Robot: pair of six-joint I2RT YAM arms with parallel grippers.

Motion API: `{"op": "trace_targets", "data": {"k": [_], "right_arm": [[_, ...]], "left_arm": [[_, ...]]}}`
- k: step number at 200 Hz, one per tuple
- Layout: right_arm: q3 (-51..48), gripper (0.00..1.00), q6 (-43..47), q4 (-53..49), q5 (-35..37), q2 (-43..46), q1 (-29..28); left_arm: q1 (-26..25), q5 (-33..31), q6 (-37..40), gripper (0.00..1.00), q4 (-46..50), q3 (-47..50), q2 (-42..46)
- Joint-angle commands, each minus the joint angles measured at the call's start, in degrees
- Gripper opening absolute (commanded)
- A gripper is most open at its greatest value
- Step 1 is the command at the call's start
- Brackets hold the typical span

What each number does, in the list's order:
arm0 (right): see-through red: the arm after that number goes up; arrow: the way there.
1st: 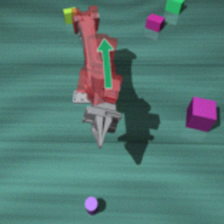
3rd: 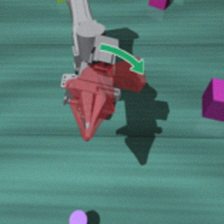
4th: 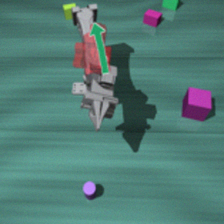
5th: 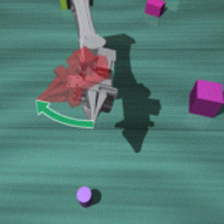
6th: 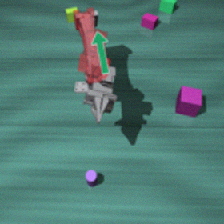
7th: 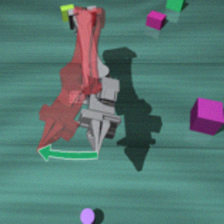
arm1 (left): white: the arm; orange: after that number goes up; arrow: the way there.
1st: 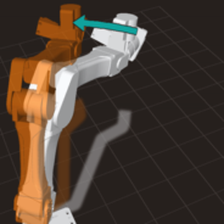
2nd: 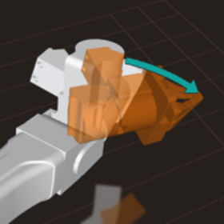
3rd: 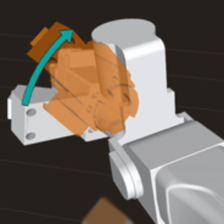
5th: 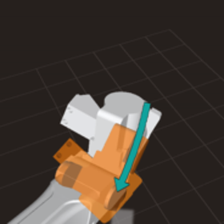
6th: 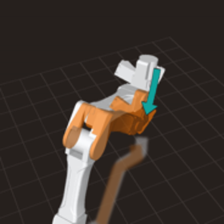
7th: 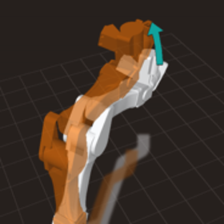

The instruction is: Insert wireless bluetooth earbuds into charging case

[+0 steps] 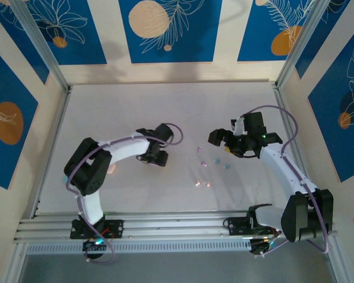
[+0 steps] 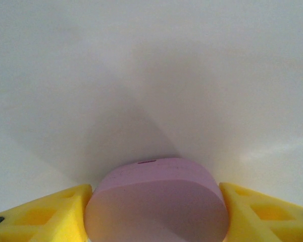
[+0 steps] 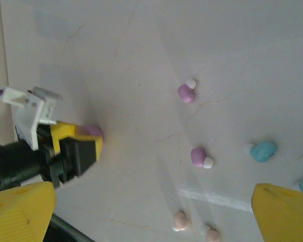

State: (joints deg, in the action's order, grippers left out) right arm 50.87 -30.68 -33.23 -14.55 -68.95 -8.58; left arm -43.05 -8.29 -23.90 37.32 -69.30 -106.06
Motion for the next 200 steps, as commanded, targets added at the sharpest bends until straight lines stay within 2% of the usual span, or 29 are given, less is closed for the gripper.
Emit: {"op": "trace_targets", "data": {"k": [1, 25, 52, 77, 100, 122, 146, 166, 185, 200], "right_arm": [[-1.36, 0.99, -0.71, -1.74, 3.46, 2.90, 0.22], [-2.33, 1.00, -1.39, -0.93, 5.95, 4.71, 0.76], [-2.99, 1.00, -2.54, 0.20, 6.73, 5.62, 1.53], [-6.94, 0.89, 1.02, 7.85, 1.86, 8.01, 1.34], [-11.49, 0.81, 6.24, 16.95, -2.14, 9.86, -1.47], [-11.79, 0.80, 18.42, 18.47, 0.72, 8.92, -9.14], [-10.45, 0.79, 36.41, 16.76, 1.84, 5.50, -19.39], [-8.12, 0.78, 50.95, 13.69, 6.06, 0.02, -27.37], [-5.43, 0.77, 58.14, 12.02, 9.64, -6.50, -31.14], [-3.74, 0.77, 61.19, 12.24, 9.25, -10.76, -32.00]], "left_arm": [[-5.09, 3.46, 0.02, 0.60, 1.40, -2.04, -3.24], [-7.55, 4.07, 1.20, 0.61, 1.52, -2.84, -3.86], [-7.69, 3.46, 1.84, 0.76, 1.26, -2.20, -0.63], [-7.59, 3.02, 1.51, 0.84, -1.55, -0.46, 5.89], [-7.12, -1.89, 0.00, 0.87, -4.15, 2.76, 13.56], [-4.08, -4.92, -3.02, 0.87, -7.72, 8.90, 22.41], [1.33, -3.55, -6.02, 0.87, -11.62, 16.10, 31.86], [6.25, -1.39, -7.96, 0.87, -13.95, 21.18, 38.30], [9.96, -0.32, -9.20, 0.87, -15.04, 25.12, 43.19], [11.68, 0.43, -8.87, 0.87, -16.11, 27.57, 46.64]]}}
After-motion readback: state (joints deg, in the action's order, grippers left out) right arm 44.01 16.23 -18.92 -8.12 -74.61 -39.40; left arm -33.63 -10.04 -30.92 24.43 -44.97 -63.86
